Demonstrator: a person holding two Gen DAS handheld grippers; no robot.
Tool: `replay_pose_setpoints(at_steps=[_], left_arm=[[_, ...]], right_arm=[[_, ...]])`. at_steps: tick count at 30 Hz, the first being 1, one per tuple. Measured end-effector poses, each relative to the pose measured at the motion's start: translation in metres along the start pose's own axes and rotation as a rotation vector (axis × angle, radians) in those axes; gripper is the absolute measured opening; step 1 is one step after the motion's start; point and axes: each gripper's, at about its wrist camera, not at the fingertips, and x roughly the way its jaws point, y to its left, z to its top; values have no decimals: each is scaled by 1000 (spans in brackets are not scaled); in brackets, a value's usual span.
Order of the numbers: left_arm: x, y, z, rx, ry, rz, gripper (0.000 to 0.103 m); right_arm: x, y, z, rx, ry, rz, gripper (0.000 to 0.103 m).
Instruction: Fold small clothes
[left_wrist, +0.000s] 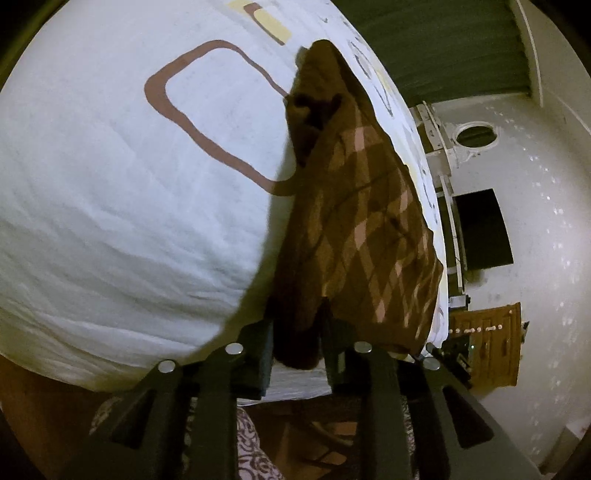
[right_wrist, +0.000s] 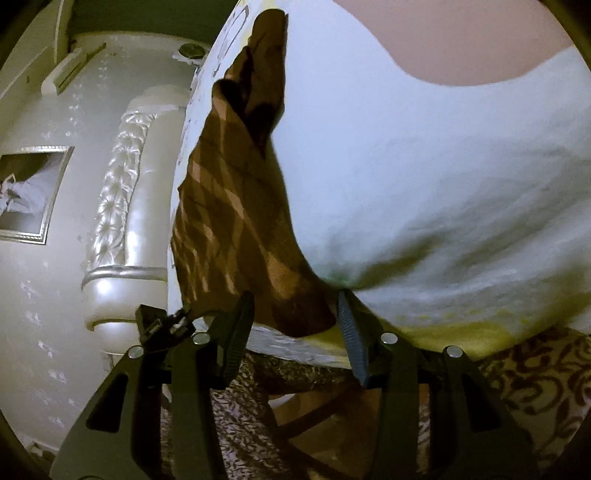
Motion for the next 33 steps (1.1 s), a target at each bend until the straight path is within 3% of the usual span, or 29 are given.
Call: replay_pose_setpoints(at_steps=[1, 2, 3, 6, 13, 16, 21, 33], left_arm=[[0, -3, 0, 17, 1, 13, 21], [-1, -7, -1, 37, -5, 30, 17], [-1, -10, -1, 53, -7, 37, 9], [-2, -22, 1, 71, -17, 58, 9], [-13, -32, 5, 47, -57, 6, 8], [-20, -35, 4, 23, -65, -39, 8], [-40, -54, -5, 66, -92, -99, 8], [-101, -94, -24, 102, -232, -327, 8]], right_arm=[[0, 1, 0, -10, -2, -11, 29], [-1, 3, 0, -21, -5, -6, 10], [-2, 4, 0, -26, -9, 3, 5], [-8, 12, 1, -54, -40, 18, 5], [-20, 37, -1, -123, -76, 57, 4], [-25, 43, -2, -131, -83, 77, 4], [-39, 64, -11, -152, -99, 144, 4], [-96, 102, -56, -205, -161, 317, 4]])
